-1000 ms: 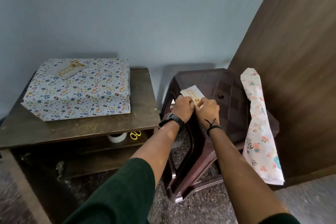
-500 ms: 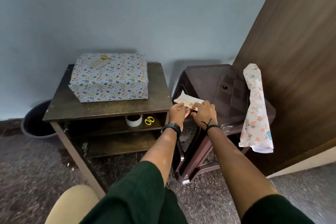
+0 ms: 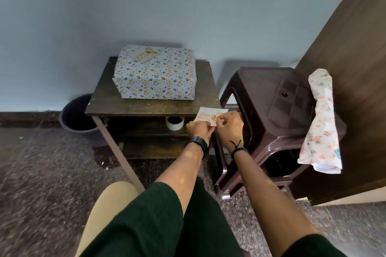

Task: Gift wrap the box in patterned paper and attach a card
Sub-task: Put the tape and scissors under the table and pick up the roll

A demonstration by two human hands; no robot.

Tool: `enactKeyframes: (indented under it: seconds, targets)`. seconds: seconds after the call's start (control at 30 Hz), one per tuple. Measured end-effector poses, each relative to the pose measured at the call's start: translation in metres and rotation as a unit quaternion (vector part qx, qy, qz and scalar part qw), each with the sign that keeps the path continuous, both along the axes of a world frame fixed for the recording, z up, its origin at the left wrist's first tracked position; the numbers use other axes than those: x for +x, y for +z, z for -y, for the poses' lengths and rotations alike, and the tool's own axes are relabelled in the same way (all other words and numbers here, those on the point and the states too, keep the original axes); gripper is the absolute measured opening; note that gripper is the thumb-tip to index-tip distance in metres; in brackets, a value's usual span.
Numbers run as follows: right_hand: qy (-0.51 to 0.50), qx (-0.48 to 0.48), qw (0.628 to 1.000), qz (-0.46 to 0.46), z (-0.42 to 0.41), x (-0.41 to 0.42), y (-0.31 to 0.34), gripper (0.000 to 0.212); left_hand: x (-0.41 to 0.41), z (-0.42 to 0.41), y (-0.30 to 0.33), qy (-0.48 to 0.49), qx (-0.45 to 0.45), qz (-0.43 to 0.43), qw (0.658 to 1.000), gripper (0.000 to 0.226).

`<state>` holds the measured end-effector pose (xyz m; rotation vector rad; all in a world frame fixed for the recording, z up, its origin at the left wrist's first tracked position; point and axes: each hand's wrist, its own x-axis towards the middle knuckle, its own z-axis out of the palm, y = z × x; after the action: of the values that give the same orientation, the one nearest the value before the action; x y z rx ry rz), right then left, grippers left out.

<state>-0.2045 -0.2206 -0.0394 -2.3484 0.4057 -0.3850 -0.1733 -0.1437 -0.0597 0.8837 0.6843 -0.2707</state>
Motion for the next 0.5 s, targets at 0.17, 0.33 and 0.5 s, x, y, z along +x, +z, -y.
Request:
enactKeyframes:
  seconds: [0.17,0.33,0.5]
  targets:
    - [-0.071,0.146,0.982,-0.094,-0.043,-0.004,-0.040,0.016,-0.011,-0.048,-0.038,0.080,0.050,-0.081,0.992,0.043]
    - [-0.016,0.193,0.967,-0.169,-0.089,0.011,-0.072,0.017,-0.001,-0.084,-0.067,0.201,0.080,-0.120,0.969,0.038]
    - [0.084,0.189,0.960,-0.187,-0.128,0.053,-0.103,0.022,0.050,-0.135,-0.108,0.201,0.128,-0.130,0.963,0.028]
